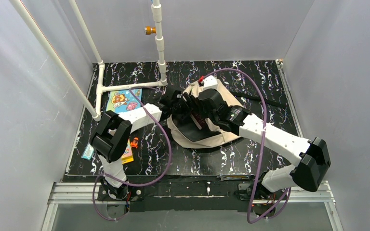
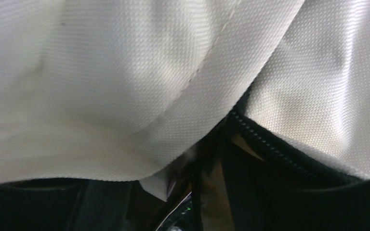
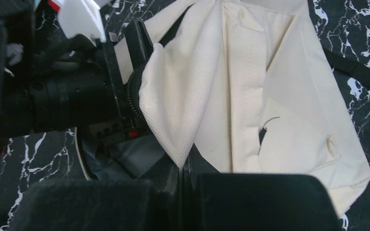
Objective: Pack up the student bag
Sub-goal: Place the book in the student bag.
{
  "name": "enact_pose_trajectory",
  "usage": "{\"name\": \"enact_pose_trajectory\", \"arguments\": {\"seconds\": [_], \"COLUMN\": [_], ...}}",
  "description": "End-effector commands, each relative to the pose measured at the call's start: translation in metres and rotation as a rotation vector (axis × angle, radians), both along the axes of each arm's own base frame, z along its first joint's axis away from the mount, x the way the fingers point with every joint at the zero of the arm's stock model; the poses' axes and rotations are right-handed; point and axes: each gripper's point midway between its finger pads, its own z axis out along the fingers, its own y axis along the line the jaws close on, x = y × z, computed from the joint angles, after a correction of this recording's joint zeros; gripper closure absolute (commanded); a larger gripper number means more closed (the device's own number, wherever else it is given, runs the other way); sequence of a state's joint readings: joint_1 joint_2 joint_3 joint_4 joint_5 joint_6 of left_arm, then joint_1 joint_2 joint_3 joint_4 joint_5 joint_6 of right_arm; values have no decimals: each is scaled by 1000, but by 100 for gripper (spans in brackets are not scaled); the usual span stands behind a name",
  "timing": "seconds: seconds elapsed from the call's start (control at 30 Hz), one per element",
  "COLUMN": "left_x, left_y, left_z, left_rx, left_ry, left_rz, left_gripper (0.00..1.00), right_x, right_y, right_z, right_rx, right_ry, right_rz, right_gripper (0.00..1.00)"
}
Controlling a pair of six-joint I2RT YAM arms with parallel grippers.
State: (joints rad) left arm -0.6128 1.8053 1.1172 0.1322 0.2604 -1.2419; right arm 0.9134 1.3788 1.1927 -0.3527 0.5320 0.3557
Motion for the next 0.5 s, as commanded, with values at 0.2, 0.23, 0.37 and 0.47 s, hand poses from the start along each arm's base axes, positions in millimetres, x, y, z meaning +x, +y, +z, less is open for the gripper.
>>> {"name": "enact_pose_trajectory", "arguments": {"seconds": [0.2,0.23,0.37,0.47], "left_x": [-39,-43,-67,-88], "left_y": [58,61,74,84], "left_z": [10,15,42,80], "left_rx": [293,292,275,217], "left_ry": [52,39,-49,-176], "left_rz": [-57,-66,-138,-191], "left_gripper": [22,22,20,16], "right_x": [18,18,20,16], "right_y": [-25,-25,-23,-16], "right_z": [22,20,11,-2], "right_rx": [6,4,-23,-52], "right_ry": [-88,-85,-72,-45], "right_rz": [-72,-71,-52,15], "right_gripper": [99,99,99,99]}}
